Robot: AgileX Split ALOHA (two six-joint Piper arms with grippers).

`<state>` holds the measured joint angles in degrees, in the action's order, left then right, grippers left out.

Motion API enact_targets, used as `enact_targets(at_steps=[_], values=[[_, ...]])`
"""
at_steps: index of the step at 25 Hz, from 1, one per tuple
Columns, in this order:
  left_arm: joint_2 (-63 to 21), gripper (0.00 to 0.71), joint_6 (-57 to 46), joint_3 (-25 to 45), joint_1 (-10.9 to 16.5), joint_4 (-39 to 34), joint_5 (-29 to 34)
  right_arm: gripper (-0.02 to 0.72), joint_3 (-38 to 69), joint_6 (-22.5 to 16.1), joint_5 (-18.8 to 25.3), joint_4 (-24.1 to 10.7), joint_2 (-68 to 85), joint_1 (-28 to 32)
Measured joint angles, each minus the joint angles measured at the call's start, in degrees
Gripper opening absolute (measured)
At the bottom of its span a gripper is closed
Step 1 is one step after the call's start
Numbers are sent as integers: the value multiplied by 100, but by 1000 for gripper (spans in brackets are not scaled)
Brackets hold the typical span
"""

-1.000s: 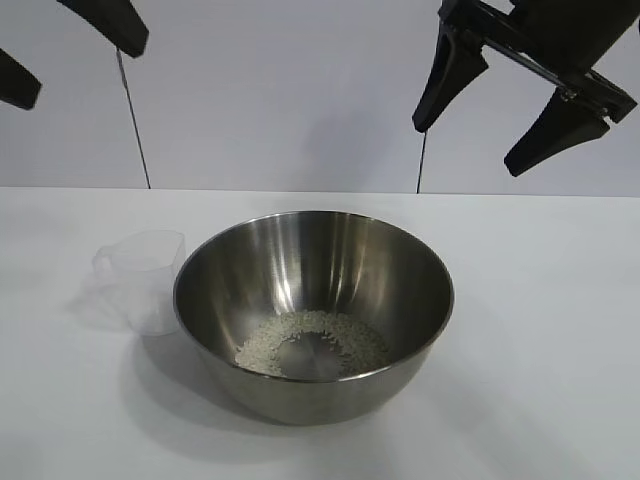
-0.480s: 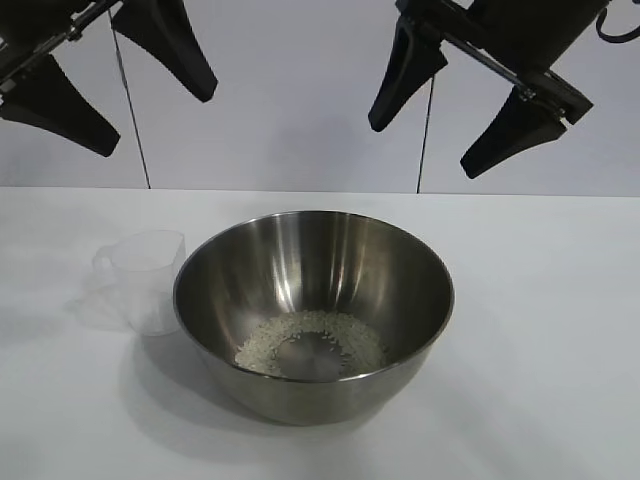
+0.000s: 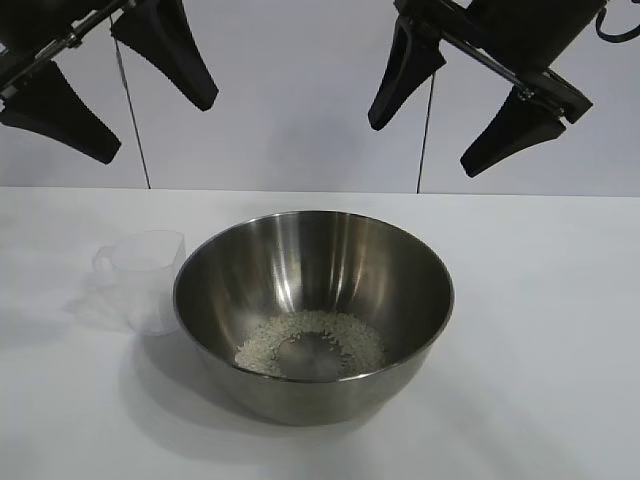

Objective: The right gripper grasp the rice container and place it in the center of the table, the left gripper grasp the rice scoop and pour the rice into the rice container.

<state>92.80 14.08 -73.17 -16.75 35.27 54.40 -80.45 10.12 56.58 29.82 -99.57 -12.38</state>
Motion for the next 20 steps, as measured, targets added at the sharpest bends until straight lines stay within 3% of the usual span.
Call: enact_targets(at_steps=[20], values=[[0,694,5,0,0,-2,-61,654,0,-103,0,-192,0,0]])
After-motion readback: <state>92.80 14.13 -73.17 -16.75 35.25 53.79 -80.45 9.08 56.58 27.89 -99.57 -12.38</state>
